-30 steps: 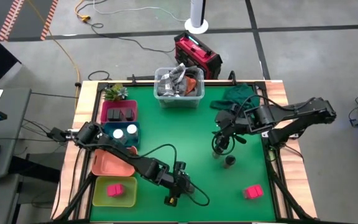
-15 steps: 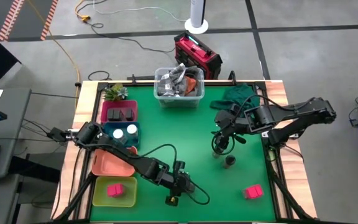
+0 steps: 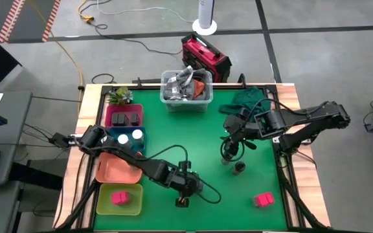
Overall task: Sort spices by type
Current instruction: Put the black seasoning can into the red bin
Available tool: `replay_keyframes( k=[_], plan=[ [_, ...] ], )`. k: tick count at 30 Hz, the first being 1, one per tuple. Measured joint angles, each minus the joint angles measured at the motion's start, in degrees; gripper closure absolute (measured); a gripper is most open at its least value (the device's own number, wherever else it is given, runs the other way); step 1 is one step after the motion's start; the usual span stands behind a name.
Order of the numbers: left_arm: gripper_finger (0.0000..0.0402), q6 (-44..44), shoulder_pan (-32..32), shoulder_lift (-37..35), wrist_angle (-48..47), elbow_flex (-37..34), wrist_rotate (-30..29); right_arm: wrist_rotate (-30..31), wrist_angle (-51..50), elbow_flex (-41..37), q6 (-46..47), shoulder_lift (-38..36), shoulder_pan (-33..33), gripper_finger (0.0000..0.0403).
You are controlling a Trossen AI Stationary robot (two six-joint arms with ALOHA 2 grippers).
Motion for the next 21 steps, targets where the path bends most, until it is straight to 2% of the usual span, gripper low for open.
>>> replay_keyframes(
  k=[15, 21],
  plan=[
    [0.0266, -6.1, 3.5, -7.9, -17.0, 1.0, -8.2, 0.1, 2.8, 0.0, -1.9, 0.0, -0.5, 0.0075],
    [0.0266, -7.3, 4.6, -10.6, -20.3, 1.0, -10.7, 0.2, 4.5, 0.0, -2.0, 0.0, -0.5, 0.0075]
  ],
)
